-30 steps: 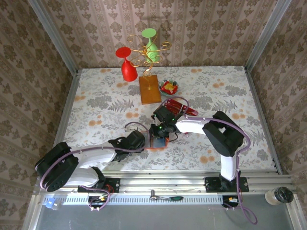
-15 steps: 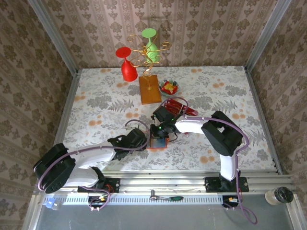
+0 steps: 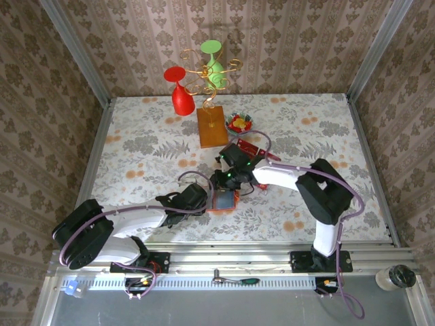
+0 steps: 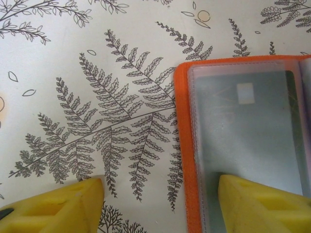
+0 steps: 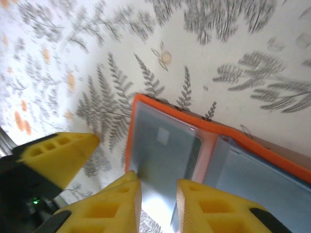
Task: Put the credit cards into the card holder
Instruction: Pick up the credit card from the storage box.
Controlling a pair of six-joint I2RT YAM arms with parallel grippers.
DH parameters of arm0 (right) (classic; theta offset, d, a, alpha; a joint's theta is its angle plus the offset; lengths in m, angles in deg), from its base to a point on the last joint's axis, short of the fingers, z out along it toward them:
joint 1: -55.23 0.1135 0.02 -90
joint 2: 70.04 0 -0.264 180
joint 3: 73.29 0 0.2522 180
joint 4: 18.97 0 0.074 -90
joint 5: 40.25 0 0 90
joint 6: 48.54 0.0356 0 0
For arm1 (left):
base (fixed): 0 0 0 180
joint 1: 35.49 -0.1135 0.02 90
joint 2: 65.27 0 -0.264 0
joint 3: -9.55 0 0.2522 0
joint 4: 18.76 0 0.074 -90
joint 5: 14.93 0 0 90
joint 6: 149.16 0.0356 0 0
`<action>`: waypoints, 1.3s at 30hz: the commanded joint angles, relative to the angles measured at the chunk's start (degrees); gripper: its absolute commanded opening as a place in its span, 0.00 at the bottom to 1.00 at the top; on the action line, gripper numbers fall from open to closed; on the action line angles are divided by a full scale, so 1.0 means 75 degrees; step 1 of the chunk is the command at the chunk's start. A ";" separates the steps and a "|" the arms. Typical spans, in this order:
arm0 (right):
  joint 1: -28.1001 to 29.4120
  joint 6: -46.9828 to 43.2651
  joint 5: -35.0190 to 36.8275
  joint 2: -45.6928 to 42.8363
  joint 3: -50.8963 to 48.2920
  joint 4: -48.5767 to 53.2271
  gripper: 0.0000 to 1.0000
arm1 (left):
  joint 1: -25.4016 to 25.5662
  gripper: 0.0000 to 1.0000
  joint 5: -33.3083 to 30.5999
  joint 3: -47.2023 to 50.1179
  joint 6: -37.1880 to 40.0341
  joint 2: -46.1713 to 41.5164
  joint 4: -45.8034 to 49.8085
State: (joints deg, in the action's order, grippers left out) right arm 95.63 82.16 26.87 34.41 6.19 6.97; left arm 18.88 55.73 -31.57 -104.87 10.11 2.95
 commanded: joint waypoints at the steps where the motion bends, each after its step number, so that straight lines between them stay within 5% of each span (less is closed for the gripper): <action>1: -0.0437 -0.0682 0.0423 -0.0743 0.0354 0.0905 0.31 | 0.0055 0.64 -0.0054 0.0114 -0.0159 0.0074 0.0206; 15: -0.1063 -0.3506 0.3705 -0.0615 0.1808 0.3703 0.34 | 0.0068 0.64 -0.0060 0.0083 -0.0157 0.0040 0.0216; 39: -0.0862 -0.4085 0.3903 0.0944 0.3055 0.4074 0.32 | 0.0058 0.64 -0.0059 0.0073 -0.0160 0.0052 0.0168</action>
State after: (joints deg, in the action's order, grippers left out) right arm 88.94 53.09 55.61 40.07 27.60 35.39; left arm 18.88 55.67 -31.57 -105.46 10.11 2.95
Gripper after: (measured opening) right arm 0.331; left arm 0.644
